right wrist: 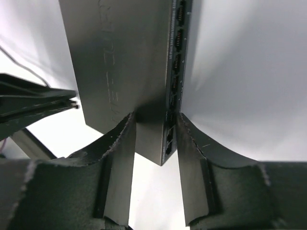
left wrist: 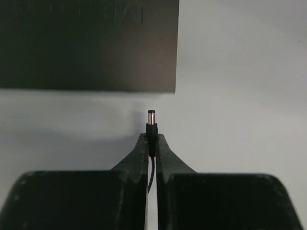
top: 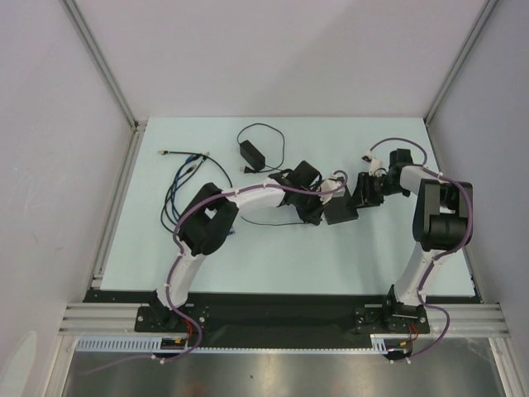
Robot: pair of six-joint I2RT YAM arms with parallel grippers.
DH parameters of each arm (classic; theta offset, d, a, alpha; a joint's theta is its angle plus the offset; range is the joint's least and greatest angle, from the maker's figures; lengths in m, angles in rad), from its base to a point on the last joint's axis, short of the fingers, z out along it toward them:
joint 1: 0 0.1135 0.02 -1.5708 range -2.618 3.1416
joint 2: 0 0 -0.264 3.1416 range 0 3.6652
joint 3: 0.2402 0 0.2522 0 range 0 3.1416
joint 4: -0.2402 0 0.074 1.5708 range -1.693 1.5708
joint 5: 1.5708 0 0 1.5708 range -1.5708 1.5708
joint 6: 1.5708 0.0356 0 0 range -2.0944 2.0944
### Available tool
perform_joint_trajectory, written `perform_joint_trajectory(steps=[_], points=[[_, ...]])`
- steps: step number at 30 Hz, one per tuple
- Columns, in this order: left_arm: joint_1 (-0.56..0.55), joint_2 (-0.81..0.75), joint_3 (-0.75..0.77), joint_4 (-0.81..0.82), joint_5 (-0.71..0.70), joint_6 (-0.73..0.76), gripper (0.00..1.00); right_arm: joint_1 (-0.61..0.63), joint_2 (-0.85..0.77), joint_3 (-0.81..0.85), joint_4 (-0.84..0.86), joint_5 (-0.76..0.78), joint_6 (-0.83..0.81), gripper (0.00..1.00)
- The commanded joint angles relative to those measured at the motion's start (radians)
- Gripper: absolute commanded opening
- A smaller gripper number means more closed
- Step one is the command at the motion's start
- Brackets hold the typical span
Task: Insert the plug into the switch port
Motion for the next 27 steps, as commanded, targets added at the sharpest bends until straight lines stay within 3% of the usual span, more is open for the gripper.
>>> perform_joint_trajectory(steps=[1,18,27], points=[[0.0,0.006,0.042,-0.041,-0.011,0.04,0.0,0.053,0.017,0.0,-0.01,-0.005,-0.042,0.38],[0.048,0.044,0.094,-0.087,-0.048,0.045,0.0,0.064,0.023,-0.014,0.021,-0.01,-0.027,0.36],[0.04,0.052,0.101,-0.152,0.015,0.112,0.01,0.058,0.05,0.009,0.007,-0.034,0.022,0.37]])
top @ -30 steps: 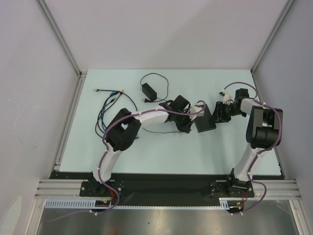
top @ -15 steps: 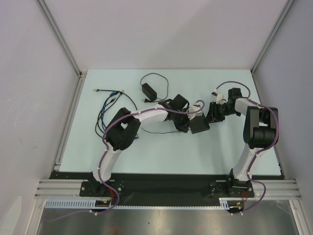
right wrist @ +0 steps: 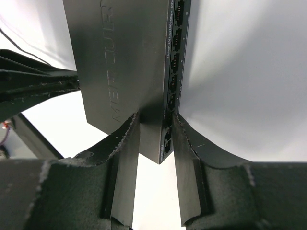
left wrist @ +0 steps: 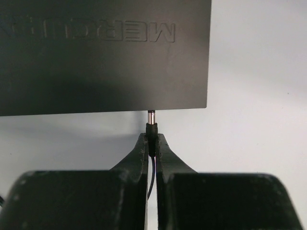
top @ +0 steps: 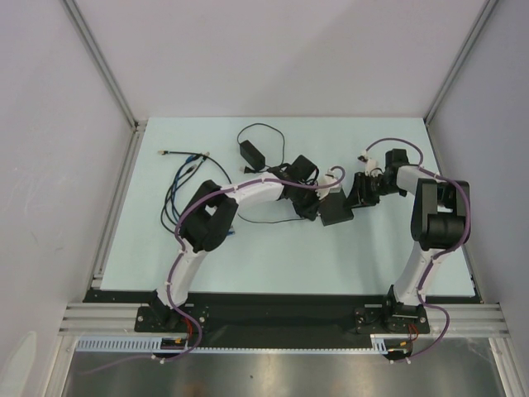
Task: Insert the plug into the switch port
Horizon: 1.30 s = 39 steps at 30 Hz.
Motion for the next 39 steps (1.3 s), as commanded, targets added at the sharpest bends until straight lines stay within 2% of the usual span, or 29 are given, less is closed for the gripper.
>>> perform_joint_trajectory(steps=[1,21,39], points=[[-0.004,0.016,0.028,-0.063,0.038,0.069,0.0,0.004,0.048,0.014,-0.011,-0.008,0.027,0.37],[-0.013,0.062,0.057,-0.158,-0.052,0.109,0.0,0.004,0.051,0.036,-0.031,-0.061,0.044,0.38],[-0.025,0.113,0.119,-0.271,-0.077,0.14,0.0,0.002,0.071,0.052,-0.048,-0.107,0.091,0.39]])
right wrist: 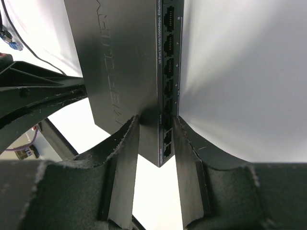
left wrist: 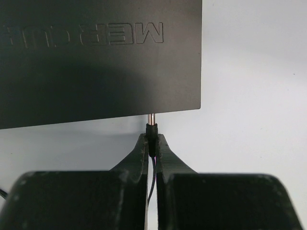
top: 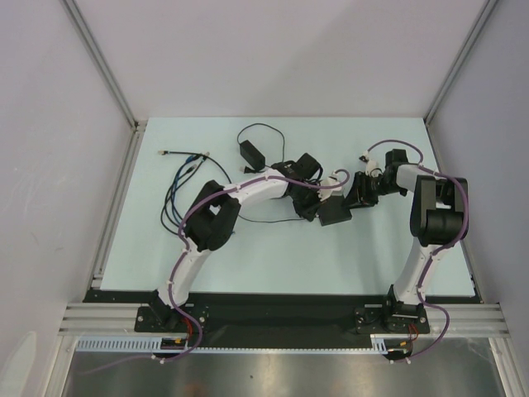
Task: Insert the plug into the switch port
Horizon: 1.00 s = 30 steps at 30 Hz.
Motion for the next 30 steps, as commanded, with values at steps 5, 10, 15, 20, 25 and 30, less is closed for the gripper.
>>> perform_joint_trajectory(steps=[5,10,15,20,25,30], points=[[-0.02,0.069,0.015,-0.119,-0.061,0.052,0.0,0.009,0.027,0.018,-0.018,-0.067,0.045,0.39],[-0.023,0.081,0.03,-0.149,-0.074,0.052,0.0,0.007,0.028,0.012,-0.013,-0.082,0.067,0.39],[-0.023,0.088,0.027,-0.171,-0.091,0.06,0.0,0.0,0.039,0.013,-0.015,-0.105,0.092,0.39],[-0.024,0.091,0.047,-0.169,-0.066,0.051,0.0,0.001,0.047,0.013,-0.009,-0.11,0.104,0.4],[-0.032,0.095,0.056,-0.185,-0.048,0.078,0.0,0.003,0.05,0.007,0.002,-0.119,0.127,0.4],[-0.031,0.085,0.053,-0.195,-0.006,0.104,0.0,0.009,0.051,-0.005,0.01,-0.113,0.161,0.4]])
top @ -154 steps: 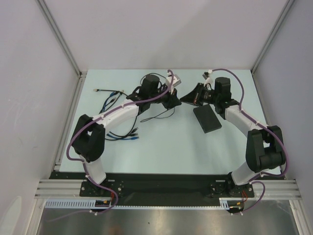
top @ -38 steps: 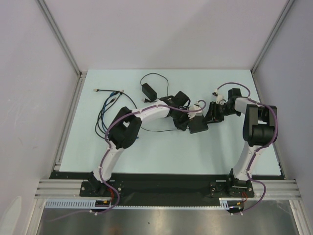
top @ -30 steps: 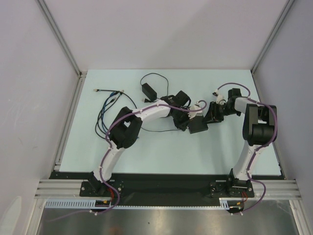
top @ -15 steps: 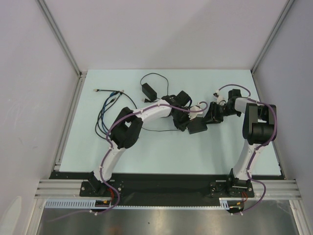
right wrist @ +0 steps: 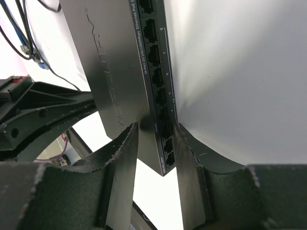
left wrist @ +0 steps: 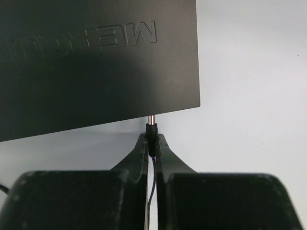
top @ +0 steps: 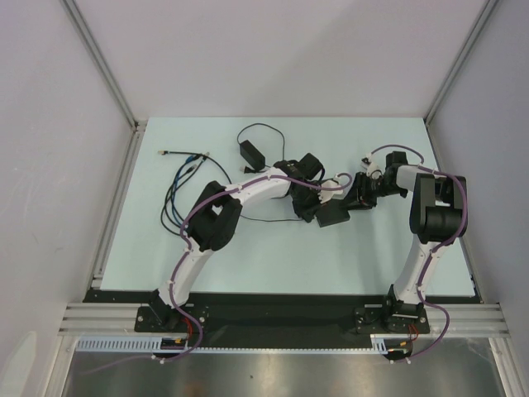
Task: Insert the plug into the switch port
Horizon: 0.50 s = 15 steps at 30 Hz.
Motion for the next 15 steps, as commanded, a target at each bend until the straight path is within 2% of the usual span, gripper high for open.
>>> perform_joint_trajectory(steps=[1,15], points=[[-0.019,0.055,-0.013,-0.079,0.021,0.034,0.0,0.02,0.015,-0.007,-0.003,-0.056,0.042,0.4],[-0.025,0.058,0.0,-0.088,0.044,0.058,0.0,0.017,0.005,-0.039,0.017,-0.055,0.077,0.41]])
